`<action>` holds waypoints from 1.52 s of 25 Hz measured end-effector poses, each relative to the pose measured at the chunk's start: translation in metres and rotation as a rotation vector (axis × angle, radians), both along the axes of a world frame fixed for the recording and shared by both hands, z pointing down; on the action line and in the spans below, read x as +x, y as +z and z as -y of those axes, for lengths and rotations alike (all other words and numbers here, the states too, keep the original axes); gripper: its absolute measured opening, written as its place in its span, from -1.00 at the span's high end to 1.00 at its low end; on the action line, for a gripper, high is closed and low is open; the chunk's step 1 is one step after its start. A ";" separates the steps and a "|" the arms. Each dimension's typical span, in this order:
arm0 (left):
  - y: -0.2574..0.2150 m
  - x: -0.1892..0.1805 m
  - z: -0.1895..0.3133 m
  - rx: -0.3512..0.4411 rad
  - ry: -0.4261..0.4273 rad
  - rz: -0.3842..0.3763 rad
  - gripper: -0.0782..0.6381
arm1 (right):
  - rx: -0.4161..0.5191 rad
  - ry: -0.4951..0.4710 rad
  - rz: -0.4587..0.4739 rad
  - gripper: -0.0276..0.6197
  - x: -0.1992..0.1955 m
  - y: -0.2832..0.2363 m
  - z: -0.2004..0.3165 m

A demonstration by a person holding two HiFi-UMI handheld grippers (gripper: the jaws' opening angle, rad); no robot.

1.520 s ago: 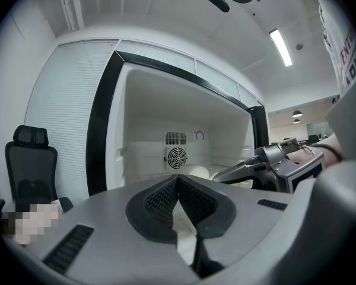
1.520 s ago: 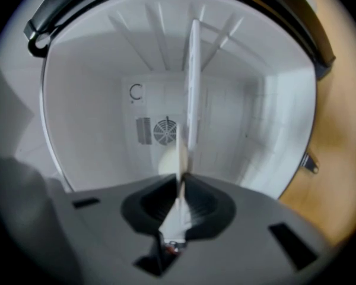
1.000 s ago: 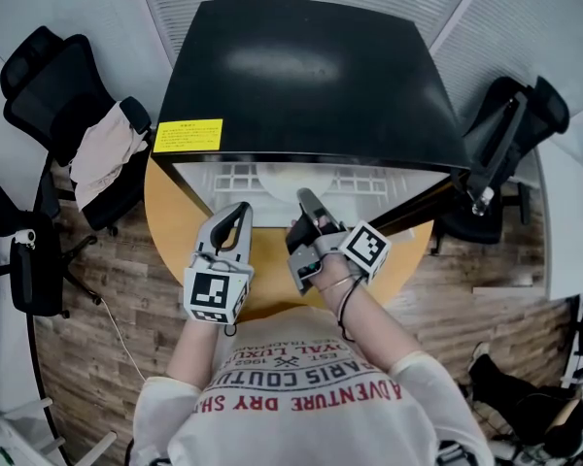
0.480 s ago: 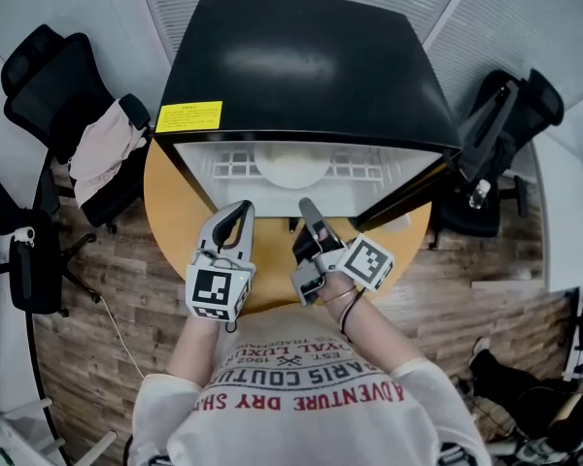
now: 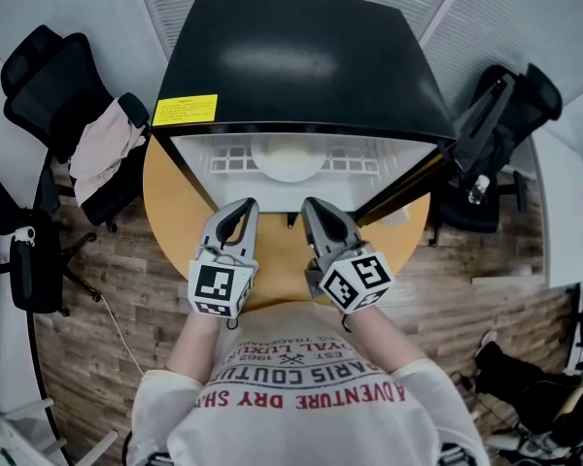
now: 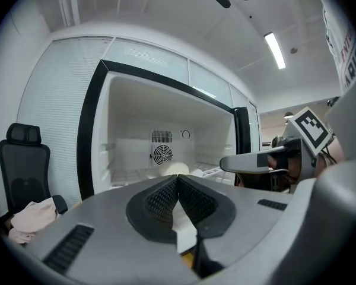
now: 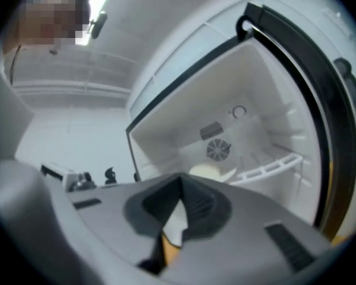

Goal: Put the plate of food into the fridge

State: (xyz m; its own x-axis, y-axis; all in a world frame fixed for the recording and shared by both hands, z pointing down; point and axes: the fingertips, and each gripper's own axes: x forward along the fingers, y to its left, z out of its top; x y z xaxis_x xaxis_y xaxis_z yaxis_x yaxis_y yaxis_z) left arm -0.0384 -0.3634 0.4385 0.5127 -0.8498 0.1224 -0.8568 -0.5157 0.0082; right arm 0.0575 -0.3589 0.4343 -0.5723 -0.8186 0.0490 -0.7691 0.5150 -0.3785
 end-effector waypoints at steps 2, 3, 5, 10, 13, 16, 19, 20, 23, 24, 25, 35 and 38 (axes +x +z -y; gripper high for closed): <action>0.000 0.002 0.000 0.001 0.004 0.002 0.69 | 0.057 0.008 -0.072 0.83 0.001 -0.004 -0.002; 0.000 0.003 0.000 0.002 0.005 0.003 0.69 | 0.085 0.013 -0.110 0.83 0.001 -0.005 -0.002; -0.001 0.003 0.000 0.005 0.006 0.004 0.69 | 0.139 0.023 -0.189 0.83 0.003 -0.007 -0.003; -0.005 0.003 -0.001 0.020 0.005 0.006 0.69 | 0.230 0.055 -0.317 0.83 0.009 -0.011 -0.001; -0.009 0.002 0.000 0.032 -0.001 0.005 0.69 | 0.253 0.070 -0.352 0.83 0.012 -0.011 0.001; -0.012 0.001 0.000 0.049 -0.005 0.015 0.69 | 0.239 0.061 -0.339 0.83 0.013 -0.013 0.000; -0.017 -0.002 0.002 0.065 -0.016 0.016 0.69 | 0.238 0.056 -0.318 0.83 0.014 -0.017 0.002; -0.018 -0.003 0.002 0.068 -0.021 0.013 0.69 | 0.241 0.055 -0.315 0.83 0.014 -0.019 0.002; -0.022 -0.003 0.002 0.063 -0.031 -0.010 0.69 | 0.243 0.055 -0.316 0.83 0.014 -0.021 0.002; -0.023 -0.003 0.002 0.065 -0.032 -0.011 0.69 | 0.240 0.057 -0.315 0.83 0.015 -0.021 0.003; -0.023 -0.003 0.002 0.071 -0.031 -0.007 0.69 | 0.237 0.060 -0.314 0.83 0.016 -0.020 0.003; -0.022 0.007 0.000 0.070 -0.016 -0.005 0.69 | 0.229 0.078 -0.347 0.83 0.022 -0.017 0.004; -0.021 0.008 0.001 0.068 -0.019 -0.003 0.69 | 0.219 0.072 -0.350 0.83 0.022 -0.015 0.004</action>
